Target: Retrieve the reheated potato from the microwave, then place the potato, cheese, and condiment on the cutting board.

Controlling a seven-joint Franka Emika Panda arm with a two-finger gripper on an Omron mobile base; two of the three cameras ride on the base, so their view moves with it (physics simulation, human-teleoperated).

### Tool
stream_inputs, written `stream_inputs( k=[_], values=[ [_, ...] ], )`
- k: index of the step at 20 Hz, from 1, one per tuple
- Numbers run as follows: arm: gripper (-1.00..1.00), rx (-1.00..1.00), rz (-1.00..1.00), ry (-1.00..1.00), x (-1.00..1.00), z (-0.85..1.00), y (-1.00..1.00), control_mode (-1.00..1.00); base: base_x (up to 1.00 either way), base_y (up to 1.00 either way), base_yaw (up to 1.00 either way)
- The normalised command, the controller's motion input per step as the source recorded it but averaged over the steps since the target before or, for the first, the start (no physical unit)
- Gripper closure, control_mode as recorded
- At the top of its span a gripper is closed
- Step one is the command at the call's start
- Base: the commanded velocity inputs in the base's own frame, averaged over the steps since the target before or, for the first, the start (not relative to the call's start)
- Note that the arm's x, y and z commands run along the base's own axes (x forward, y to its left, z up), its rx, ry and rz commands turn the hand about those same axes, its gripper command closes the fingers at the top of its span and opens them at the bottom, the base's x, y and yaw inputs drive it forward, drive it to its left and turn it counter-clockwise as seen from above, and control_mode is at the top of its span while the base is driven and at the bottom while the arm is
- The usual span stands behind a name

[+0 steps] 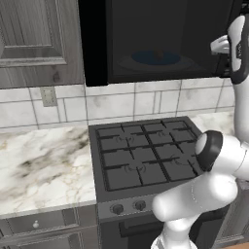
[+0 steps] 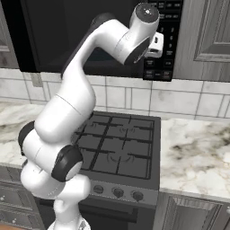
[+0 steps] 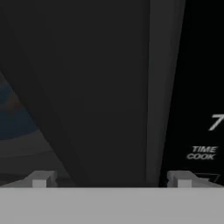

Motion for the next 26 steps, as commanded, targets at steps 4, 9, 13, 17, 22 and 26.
stream_inputs(
  k=[4, 9, 13, 17, 22, 26],
  values=[
    [-1.00, -0.01, 0.04, 0.00, 0.35, 0.00, -0.01, -1.00, 0.00, 0.00, 0.00],
    [1.00, -0.03, 0.00, -0.18, 0.25, -0.10, 0.31, -1.00, 0.00, 0.00, 0.00],
    [1.00, -0.03, -0.04, -0.33, 0.27, -0.15, 0.48, -1.00, 0.00, 0.00, 0.00],
    [1.00, -0.01, -0.09, -0.37, 0.40, -0.16, 0.42, -1.00, 0.00, 0.00, 0.00],
    [1.00, -0.02, -0.11, -0.24, 0.33, -0.13, 0.53, -1.00, 0.00, 0.00, 0.00],
    [1.00, -0.05, -0.05, -0.03, -0.15, 0.00, 0.55, -1.00, 0.00, 0.00, 0.00]
  ],
)
